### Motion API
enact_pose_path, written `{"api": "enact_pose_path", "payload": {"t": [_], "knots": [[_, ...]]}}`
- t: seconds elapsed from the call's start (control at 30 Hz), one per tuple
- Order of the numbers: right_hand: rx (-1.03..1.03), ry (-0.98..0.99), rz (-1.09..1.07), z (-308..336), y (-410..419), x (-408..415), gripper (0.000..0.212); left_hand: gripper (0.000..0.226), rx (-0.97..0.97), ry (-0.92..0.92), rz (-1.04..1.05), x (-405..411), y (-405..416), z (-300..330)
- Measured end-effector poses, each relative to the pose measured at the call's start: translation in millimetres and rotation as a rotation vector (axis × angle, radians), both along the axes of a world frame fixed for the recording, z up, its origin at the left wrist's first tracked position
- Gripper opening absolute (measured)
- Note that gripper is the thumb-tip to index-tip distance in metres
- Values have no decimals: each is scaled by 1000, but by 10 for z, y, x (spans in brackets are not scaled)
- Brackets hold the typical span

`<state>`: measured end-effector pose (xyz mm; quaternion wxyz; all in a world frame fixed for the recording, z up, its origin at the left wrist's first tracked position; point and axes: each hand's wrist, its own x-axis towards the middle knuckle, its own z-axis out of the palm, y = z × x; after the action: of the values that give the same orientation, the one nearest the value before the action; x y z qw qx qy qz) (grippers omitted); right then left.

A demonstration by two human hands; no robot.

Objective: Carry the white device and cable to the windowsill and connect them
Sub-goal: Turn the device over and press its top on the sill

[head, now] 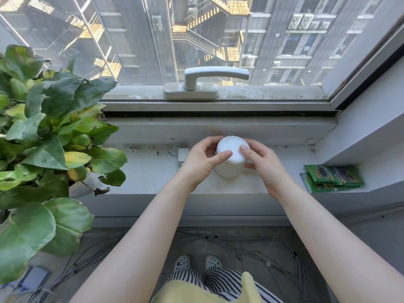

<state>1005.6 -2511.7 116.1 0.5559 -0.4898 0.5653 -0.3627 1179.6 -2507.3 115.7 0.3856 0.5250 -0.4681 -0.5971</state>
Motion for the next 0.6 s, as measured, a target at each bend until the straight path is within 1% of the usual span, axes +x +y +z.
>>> {"api": "enact_pose_path", "payload": {"t": [0.1,0.2,0.33,0.4,0.5,0.6], "knots": [[-17,6,6,3,1,1,27,60,-10,-9,-38,27,-4,-13],[-45,19,24,33,13,12,26,66,-57,-69,-75,49,12,3],[-72,17,37,98,17,7,27,62,-139,-128,-66,47,26,96],[-75,20,60,154,20,-9,31,57,-148,-134,-32,41,35,161],[-83,3,142,255,53,-34,41,46,-112,-139,15,29,38,267],[-76,-16,234,330,96,-65,48,42,-42,-129,58,13,20,339]]}}
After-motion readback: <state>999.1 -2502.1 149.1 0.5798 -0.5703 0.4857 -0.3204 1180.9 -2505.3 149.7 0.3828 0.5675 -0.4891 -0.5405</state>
